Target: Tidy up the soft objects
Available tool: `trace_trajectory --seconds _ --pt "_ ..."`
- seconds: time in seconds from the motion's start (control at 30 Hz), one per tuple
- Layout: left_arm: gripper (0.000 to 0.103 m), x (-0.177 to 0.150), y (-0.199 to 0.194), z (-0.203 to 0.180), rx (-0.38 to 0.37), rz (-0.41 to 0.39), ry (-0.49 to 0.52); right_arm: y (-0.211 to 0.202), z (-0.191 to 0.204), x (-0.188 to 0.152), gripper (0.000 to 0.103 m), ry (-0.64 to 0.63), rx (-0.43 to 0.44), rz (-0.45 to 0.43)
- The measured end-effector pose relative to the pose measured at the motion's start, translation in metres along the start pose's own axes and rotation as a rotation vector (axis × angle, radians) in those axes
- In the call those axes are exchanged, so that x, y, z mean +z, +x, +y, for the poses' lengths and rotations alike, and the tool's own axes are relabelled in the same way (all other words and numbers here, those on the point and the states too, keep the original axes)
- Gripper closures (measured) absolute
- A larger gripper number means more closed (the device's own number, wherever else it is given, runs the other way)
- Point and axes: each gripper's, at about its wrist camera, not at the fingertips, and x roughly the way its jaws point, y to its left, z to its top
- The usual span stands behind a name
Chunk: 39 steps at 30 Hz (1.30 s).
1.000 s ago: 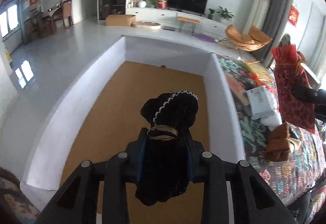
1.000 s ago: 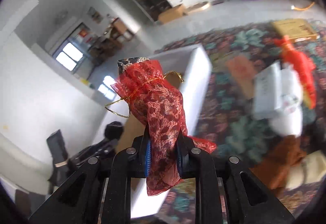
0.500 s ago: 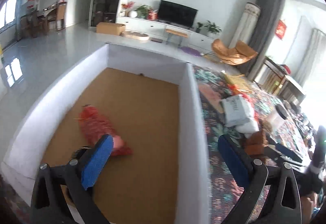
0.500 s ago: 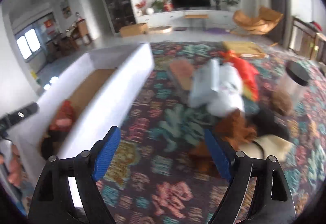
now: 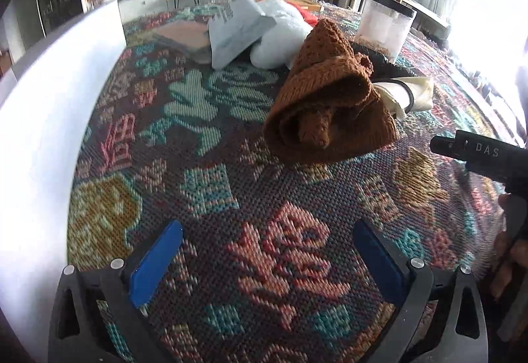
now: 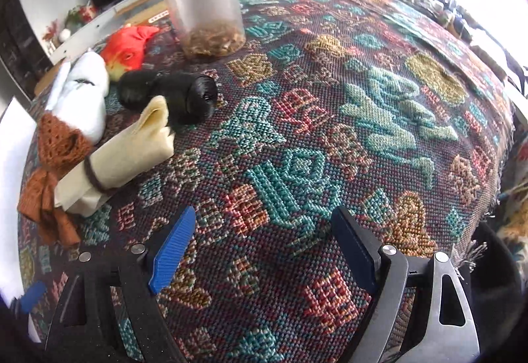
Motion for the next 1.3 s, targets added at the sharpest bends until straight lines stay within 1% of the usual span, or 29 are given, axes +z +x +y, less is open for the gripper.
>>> trace_trajectory --seconds 0.07,0.1,0.13,0.23,0.3,0.4,0.57,1.3 --pt "0.000 0.005 0.012 -0.004 0.028 0.028 0.029 0.003 -0.002 0.005 0.014 0.012 -0.007 -0.030" --pt "0.000 0.010 0.014 -0.004 0.032 0.009 0.036 0.006 -0.003 0.008 0.011 0.018 -0.008 -0.046" --pt "0.000 0.016 0.019 -0.004 0.032 0.020 0.032 0.009 -0.002 0.010 0.008 0.022 -0.010 -0.057" --pt "0.000 0.038 0.030 0.005 0.027 0.034 0.021 0.012 -0.001 0.014 0.007 0.007 -0.035 -0.063" --pt "0.000 0.051 0.036 0.012 0.019 0.022 0.032 0.015 0.001 0.015 0.007 -0.004 -0.046 -0.062" --pt "0.000 0.059 0.044 0.012 0.018 -0.007 0.031 0.013 0.001 0.012 0.007 -0.006 -0.048 -0.063" --pt "0.000 0.057 0.045 0.011 0.017 -0.019 0.030 0.012 0.006 0.007 0.007 -0.020 -0.073 -0.063" --pt "0.000 0.057 0.045 0.012 0.015 -0.019 0.030 0.012 0.007 0.007 0.007 -0.021 -0.077 -0.063"
